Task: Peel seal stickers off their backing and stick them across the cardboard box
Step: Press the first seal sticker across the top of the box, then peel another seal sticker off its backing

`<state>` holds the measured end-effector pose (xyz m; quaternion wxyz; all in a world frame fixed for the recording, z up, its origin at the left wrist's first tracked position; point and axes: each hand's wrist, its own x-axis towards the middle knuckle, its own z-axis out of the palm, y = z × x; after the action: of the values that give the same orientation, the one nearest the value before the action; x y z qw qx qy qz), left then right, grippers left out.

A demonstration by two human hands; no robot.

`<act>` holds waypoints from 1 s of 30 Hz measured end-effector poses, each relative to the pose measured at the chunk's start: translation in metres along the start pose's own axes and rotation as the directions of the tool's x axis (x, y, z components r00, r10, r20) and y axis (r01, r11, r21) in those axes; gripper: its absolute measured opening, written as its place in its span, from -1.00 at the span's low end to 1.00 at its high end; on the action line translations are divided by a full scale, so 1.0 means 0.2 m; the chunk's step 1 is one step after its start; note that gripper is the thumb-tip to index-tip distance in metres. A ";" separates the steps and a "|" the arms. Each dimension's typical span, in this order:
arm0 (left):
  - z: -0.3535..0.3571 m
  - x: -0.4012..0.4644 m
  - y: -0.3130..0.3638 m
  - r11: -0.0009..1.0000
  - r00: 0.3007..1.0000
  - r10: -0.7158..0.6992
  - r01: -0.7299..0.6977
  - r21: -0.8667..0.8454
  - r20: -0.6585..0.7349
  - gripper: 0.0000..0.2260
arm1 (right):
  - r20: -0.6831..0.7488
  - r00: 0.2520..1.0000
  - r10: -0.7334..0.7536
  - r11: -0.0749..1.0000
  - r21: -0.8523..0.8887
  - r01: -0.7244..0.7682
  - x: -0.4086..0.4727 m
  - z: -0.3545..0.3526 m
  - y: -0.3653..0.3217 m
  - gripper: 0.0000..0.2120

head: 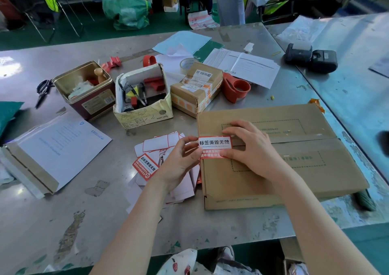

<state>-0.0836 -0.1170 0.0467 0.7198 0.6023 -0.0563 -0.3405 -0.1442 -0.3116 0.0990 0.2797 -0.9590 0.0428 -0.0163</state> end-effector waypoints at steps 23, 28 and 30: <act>-0.18 -0.06 0.04 0.995 0.931 -0.037 0.068 0.071 -0.362 -0.89 | -0.267 0.962 0.049 0.998 -0.034 -0.060 0.09 0.14 -0.20 -0.77; -0.32 -0.12 0.10 0.999 0.896 -0.049 0.045 -0.019 -0.442 -0.90 | -0.178 0.980 -0.090 0.992 0.072 0.104 0.19 0.25 -0.45 -0.83; -0.37 -0.14 0.12 0.999 0.887 -0.044 0.024 -0.049 -0.459 -0.90 | -0.093 0.987 -0.128 0.983 0.116 0.139 0.22 0.31 -0.54 -0.83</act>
<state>-0.0574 -0.0391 0.0576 0.7190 0.6516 0.1334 -0.2018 -0.0890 -0.1915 0.1052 0.3342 -0.9392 -0.0108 -0.0783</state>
